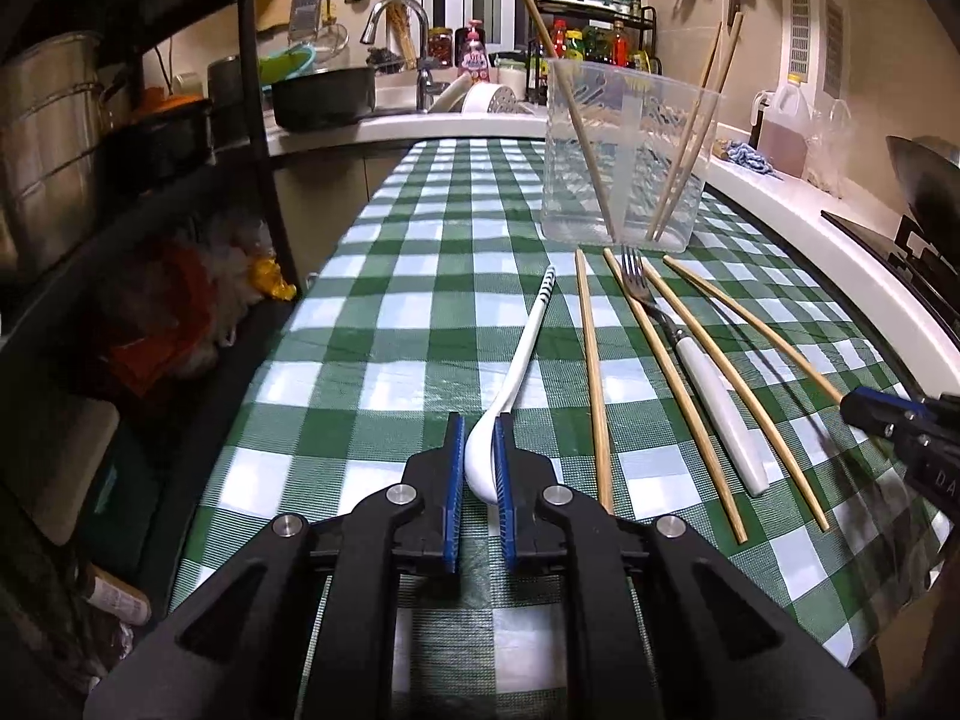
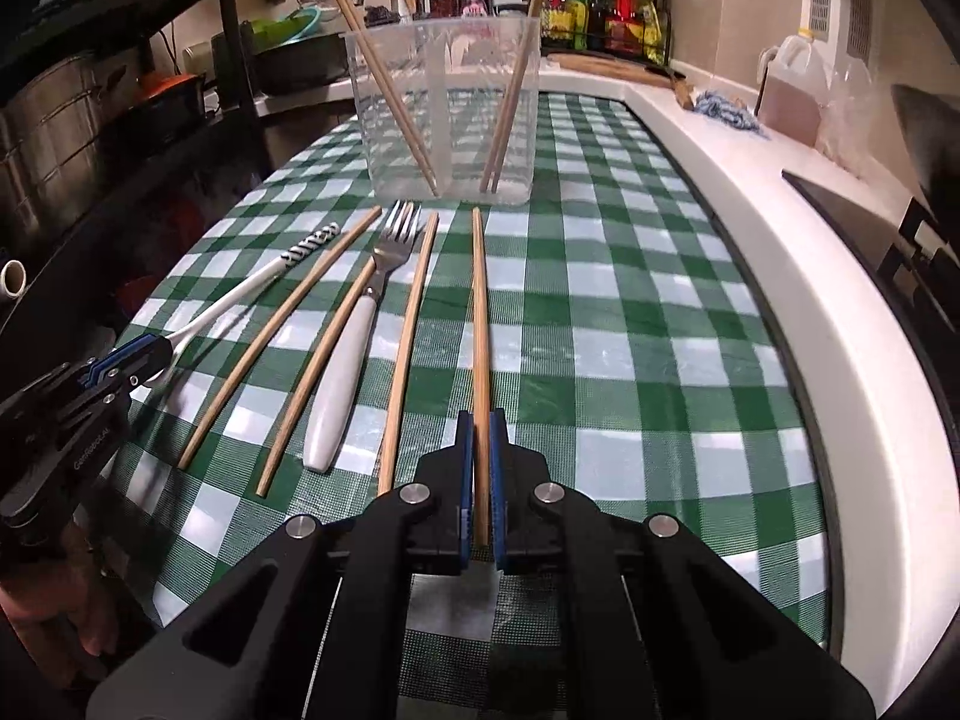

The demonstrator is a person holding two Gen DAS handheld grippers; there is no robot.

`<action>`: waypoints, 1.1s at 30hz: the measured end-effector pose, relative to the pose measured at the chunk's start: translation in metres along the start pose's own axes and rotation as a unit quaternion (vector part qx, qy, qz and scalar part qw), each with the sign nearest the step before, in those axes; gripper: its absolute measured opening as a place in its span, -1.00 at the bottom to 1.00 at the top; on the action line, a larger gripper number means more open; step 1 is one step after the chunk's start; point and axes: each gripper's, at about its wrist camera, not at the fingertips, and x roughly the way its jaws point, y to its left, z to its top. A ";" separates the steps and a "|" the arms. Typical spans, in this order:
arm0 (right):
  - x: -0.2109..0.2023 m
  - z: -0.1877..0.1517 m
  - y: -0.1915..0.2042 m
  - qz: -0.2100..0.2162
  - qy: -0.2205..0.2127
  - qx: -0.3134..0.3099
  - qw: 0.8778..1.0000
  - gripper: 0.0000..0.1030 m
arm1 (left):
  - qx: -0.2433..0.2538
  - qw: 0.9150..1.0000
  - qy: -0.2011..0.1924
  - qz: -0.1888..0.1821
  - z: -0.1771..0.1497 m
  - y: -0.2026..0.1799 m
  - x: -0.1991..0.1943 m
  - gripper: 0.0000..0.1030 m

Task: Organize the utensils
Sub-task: 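Lift the white spoon and chopstick with both grippers and carry them above the container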

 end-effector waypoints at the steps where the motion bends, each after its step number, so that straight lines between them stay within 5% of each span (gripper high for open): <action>1: -0.003 0.001 0.001 -0.002 -0.005 -0.003 1.000 -0.90 | 0.001 1.000 -0.003 0.001 0.001 0.000 -0.002 -0.80; 13: -0.060 0.023 0.000 -0.002 -0.115 -0.015 0.993 -0.90 | 0.011 0.997 -0.071 0.011 0.020 0.007 -0.040 -0.79; 22: -0.091 0.037 -0.004 0.009 -0.159 -0.006 0.987 -0.90 | 0.023 0.994 -0.111 -0.003 0.047 0.009 -0.062 -0.79; 33: -0.111 0.070 -0.010 0.021 -0.150 -0.013 0.988 -0.90 | 0.092 0.994 -0.061 -0.023 0.126 -0.003 -0.058 -0.78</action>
